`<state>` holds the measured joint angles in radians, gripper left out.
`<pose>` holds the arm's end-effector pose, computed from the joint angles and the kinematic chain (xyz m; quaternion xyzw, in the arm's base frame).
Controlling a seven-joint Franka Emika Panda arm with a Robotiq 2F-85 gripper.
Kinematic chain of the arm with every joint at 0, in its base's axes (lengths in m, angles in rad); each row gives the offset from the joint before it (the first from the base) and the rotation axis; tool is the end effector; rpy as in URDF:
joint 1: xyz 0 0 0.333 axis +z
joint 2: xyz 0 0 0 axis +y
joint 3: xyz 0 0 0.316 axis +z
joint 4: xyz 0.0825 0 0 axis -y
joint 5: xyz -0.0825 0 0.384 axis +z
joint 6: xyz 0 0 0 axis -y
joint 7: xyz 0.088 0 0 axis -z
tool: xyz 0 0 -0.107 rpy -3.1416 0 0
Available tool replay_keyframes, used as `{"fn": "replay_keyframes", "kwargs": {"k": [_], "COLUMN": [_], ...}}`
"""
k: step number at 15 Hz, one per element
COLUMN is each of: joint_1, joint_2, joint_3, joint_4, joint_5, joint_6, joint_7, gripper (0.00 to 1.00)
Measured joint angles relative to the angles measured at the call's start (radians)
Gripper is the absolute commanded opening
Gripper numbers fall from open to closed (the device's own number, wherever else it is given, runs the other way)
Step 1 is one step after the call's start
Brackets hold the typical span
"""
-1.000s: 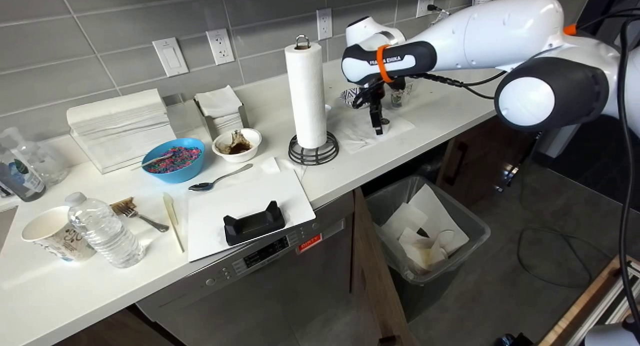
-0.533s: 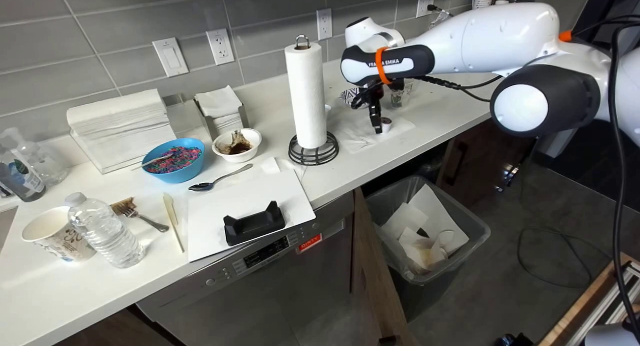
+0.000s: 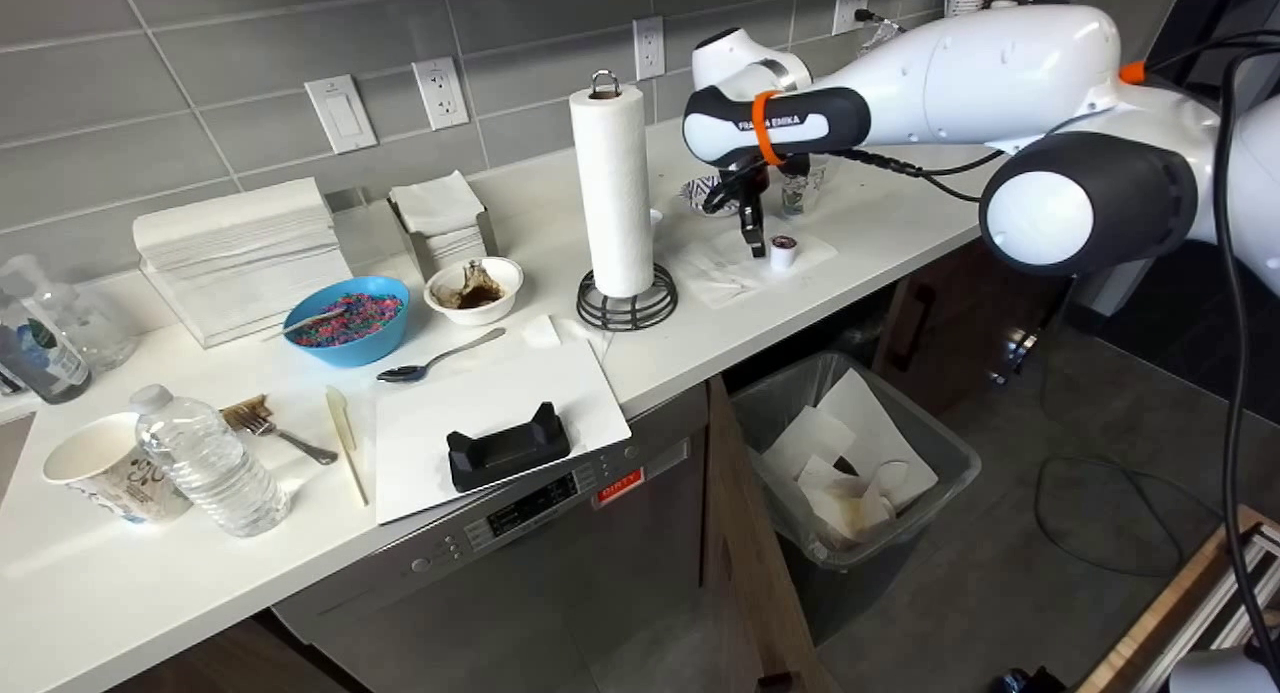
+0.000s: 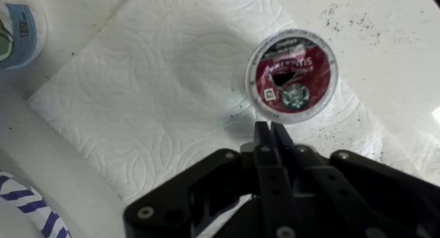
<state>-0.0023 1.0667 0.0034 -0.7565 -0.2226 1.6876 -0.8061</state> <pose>0.7823 -0.0216 0.2817 0.9043 0.4075 -0.1042 0.0726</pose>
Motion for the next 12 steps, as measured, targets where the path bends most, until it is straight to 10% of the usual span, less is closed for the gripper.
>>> {"fn": "replay_keyframes", "kwargs": {"k": [7,12], "joint_1": [0.007,0.009], "joint_2": [0.000,0.000], "joint_3": [-0.015,-0.029], "joint_4": [0.013,0.015], "joint_5": [0.000,-0.004], "joint_6": [-0.010,-0.058], "joint_7": [0.000,0.000], "gripper": [0.74,0.54]}}
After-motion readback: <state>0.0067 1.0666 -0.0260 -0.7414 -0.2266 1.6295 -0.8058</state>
